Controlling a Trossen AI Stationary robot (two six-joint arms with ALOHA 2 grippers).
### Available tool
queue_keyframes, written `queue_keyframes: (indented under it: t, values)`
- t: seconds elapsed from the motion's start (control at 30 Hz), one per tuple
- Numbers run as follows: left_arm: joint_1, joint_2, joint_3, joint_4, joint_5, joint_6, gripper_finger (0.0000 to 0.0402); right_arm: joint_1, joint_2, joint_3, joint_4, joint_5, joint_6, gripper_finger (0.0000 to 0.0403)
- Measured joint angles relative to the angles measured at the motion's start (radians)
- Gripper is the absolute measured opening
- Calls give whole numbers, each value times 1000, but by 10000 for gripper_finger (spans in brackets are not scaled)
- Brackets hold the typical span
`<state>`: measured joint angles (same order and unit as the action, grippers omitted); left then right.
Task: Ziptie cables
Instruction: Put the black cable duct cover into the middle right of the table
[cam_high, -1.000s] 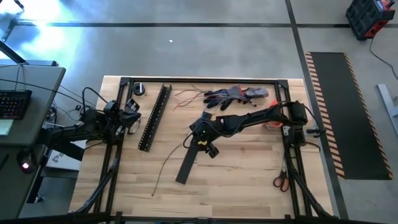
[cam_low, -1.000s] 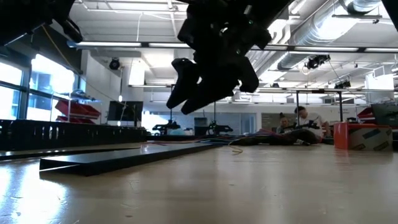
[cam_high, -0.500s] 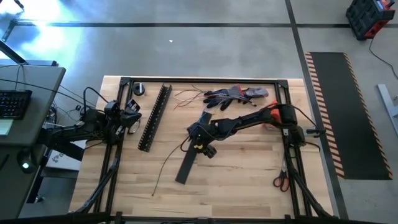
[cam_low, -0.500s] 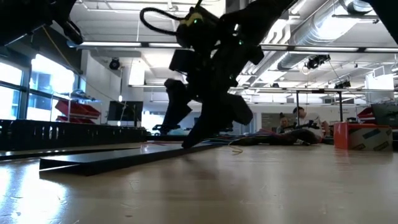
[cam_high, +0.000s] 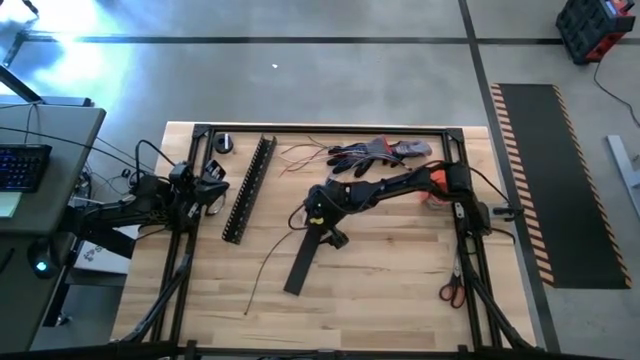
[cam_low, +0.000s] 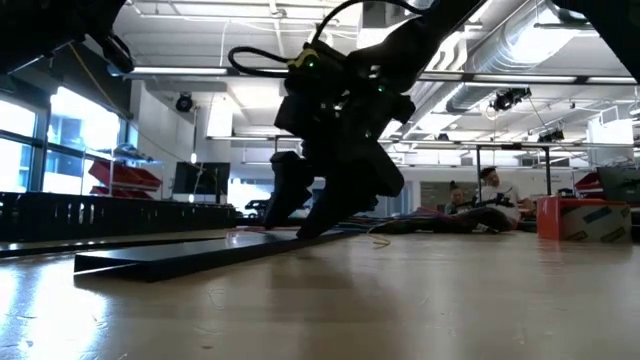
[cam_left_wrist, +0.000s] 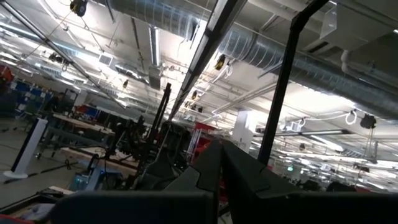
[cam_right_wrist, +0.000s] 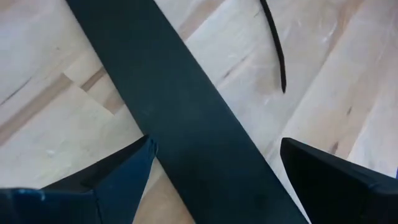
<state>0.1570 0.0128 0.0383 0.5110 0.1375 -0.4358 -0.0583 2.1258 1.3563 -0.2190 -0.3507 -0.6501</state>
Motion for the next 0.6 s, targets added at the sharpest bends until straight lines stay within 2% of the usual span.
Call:
queue_keyframes:
  t: [0.3, 0.6]
  values:
    - [0, 0, 0, -28, 0, 1, 0, 8, -19, -2, 132, 10, 101, 339]
    - [0, 0, 0, -50, 1, 1, 0, 13, -19, -2, 55, 10, -7, 339]
